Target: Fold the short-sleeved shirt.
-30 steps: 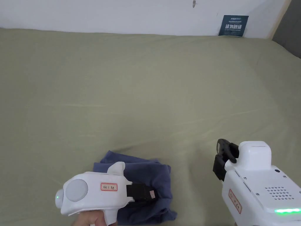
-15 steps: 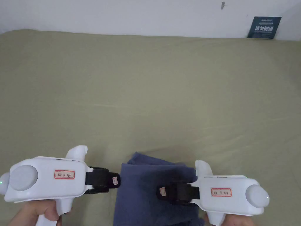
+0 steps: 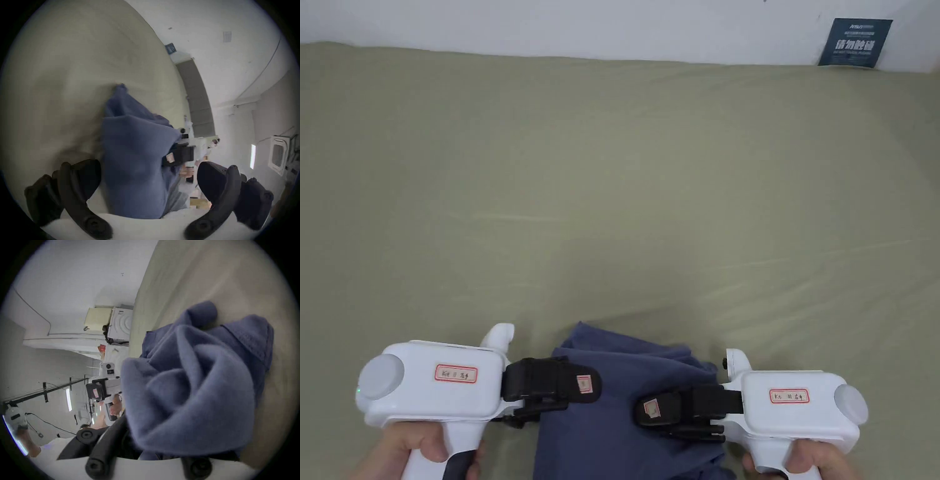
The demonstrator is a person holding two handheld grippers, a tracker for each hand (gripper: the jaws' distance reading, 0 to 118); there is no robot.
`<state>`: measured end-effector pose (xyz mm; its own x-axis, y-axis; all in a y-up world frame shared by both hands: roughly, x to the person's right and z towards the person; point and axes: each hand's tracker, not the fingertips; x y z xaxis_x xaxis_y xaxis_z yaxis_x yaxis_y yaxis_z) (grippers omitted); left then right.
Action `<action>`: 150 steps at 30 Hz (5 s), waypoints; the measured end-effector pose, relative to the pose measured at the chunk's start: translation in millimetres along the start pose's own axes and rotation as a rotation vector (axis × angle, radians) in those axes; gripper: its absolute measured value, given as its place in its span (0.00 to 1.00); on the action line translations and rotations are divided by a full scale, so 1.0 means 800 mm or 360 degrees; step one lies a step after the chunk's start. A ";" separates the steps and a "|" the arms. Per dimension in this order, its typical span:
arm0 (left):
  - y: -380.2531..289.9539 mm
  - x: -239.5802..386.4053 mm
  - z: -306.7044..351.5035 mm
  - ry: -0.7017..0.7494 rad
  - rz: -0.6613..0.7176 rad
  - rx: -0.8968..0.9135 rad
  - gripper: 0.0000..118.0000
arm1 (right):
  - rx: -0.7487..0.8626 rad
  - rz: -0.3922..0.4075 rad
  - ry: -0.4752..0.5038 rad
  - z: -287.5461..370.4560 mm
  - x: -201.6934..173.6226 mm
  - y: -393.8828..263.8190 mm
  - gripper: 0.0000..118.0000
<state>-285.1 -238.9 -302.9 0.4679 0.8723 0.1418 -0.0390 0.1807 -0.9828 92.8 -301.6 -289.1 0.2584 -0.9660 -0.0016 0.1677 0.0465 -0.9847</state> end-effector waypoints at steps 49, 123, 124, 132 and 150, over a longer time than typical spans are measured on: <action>0.067 -0.107 0.407 0.0690 0.0173 0.0418 0.25 | 0.1366 0.1760 -0.1347 -0.215 -0.290 -0.034 0.00; -0.012 0.340 0.012 0.1576 -0.1097 0.1610 0.61 | 0.1828 0.1633 -0.1603 0.118 -0.354 -0.061 1.00; -0.007 0.338 0.013 0.1585 -0.1071 0.1580 0.95 | 0.1956 0.1665 -0.1553 0.121 -0.357 -0.067 0.98; -0.025 0.341 0.023 0.1581 -0.1106 0.1665 1.00 | 0.1837 0.1642 -0.1558 0.119 -0.358 -0.067 1.00; -0.039 0.354 0.033 0.1470 -0.0977 0.1560 1.00 | 0.1802 0.1649 -0.1491 0.116 -0.373 -0.081 1.00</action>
<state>-174.8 14.8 -229.1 0.9997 0.0242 0.0026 -0.0226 0.9613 -0.2747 93.2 7.6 -208.9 1.0000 -0.0023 0.0082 0.0028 0.9981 -0.0612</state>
